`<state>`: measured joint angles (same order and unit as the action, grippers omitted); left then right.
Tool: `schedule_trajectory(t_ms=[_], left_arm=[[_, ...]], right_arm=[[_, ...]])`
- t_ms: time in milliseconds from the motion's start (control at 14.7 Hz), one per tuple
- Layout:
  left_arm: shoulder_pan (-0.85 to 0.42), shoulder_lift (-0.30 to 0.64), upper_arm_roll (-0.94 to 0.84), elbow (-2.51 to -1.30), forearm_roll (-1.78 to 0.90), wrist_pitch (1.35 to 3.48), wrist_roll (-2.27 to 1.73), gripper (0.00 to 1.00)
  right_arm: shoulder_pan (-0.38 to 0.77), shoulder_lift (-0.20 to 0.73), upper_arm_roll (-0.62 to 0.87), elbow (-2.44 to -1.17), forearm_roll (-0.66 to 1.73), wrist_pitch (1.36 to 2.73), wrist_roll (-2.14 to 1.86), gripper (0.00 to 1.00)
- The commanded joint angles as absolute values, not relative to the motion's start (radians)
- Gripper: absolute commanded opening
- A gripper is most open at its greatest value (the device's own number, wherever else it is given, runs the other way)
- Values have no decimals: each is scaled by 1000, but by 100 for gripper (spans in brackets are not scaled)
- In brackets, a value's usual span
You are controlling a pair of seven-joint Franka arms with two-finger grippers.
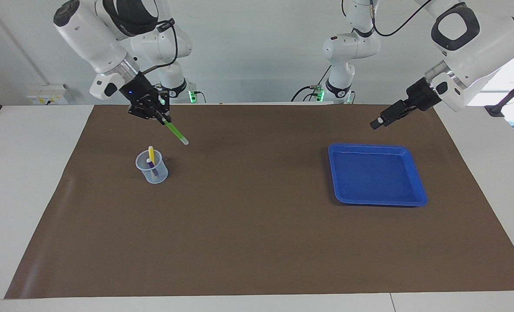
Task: Right arm passes pens to left for tray arrangement
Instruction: 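Lift the green pen toward the tray while the left gripper opens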
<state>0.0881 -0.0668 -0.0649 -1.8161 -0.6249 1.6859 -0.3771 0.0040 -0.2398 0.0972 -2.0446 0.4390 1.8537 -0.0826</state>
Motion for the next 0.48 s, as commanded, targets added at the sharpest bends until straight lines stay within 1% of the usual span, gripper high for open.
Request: schedule_trajectory(t_ms=[0,205,409], left_arm=[[97,-98,-66,-1885,-711,1710,-397,100],[103,-95,-67,-1926,-823,1703,-408,100],[103,-106,-67,-1986,-922,1689,-445,100]], right_arm=[[-3,-236,202,-2036,564,1903,154,0],[-3,-239,288,-2036,721,1971,337,0],[-3,-236,372,-2034,820,2087,522,0]])
